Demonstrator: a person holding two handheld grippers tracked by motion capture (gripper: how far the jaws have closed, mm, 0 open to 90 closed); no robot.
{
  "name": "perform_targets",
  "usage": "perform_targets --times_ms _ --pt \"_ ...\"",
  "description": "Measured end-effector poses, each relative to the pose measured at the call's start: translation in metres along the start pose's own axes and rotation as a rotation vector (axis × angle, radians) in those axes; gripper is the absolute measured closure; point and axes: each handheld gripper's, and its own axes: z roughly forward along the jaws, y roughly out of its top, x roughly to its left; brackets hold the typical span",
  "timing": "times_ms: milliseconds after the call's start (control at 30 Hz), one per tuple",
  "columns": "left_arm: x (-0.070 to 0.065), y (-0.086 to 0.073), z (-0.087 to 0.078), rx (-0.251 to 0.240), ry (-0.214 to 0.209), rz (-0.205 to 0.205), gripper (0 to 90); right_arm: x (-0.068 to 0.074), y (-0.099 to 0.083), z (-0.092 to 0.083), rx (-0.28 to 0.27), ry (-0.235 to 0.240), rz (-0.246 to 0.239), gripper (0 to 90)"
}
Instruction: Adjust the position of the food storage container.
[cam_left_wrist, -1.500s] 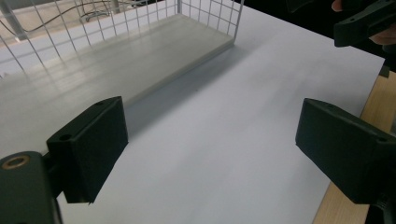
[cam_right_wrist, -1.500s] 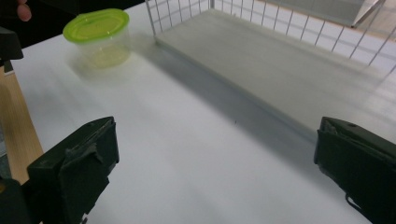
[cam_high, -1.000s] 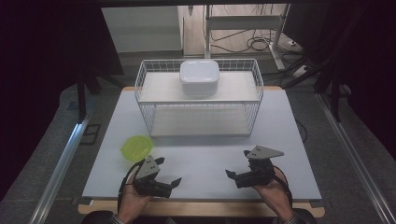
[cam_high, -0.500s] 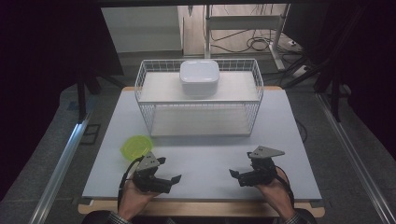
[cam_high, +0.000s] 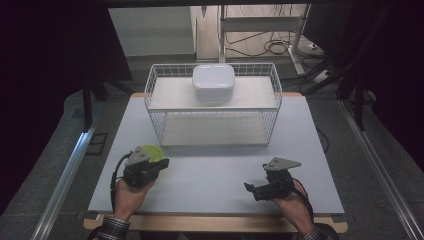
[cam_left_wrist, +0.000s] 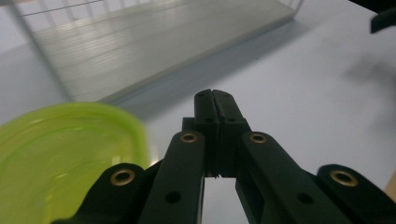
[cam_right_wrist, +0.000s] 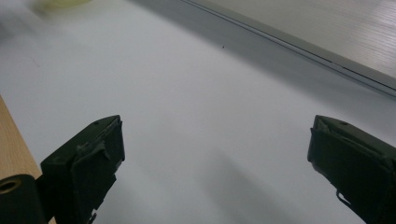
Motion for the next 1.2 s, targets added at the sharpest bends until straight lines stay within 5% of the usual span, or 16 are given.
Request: perform_targets --times_ms 333,600,800,1200 --pt "0.061 -0.017 -0.039 -0.053 0.21 -0.138 89.8 0.001 -0.001 0.004 0.028 -0.001 -0.018 5.4" --pt "0.094 -0.036 -0.032 -0.007 0.306 -0.212 89.7 0.002 -0.002 0.005 0.042 -0.001 -0.02 5.9" --pt "0.102 -0.036 -0.018 0.025 0.309 -0.215 89.7 0.002 -0.003 0.007 0.058 0.002 -0.028 6.7" --pt "0.088 -0.034 -0.008 0.066 0.271 -0.199 89.7 0.002 -0.003 0.007 0.066 0.002 -0.033 6.8"
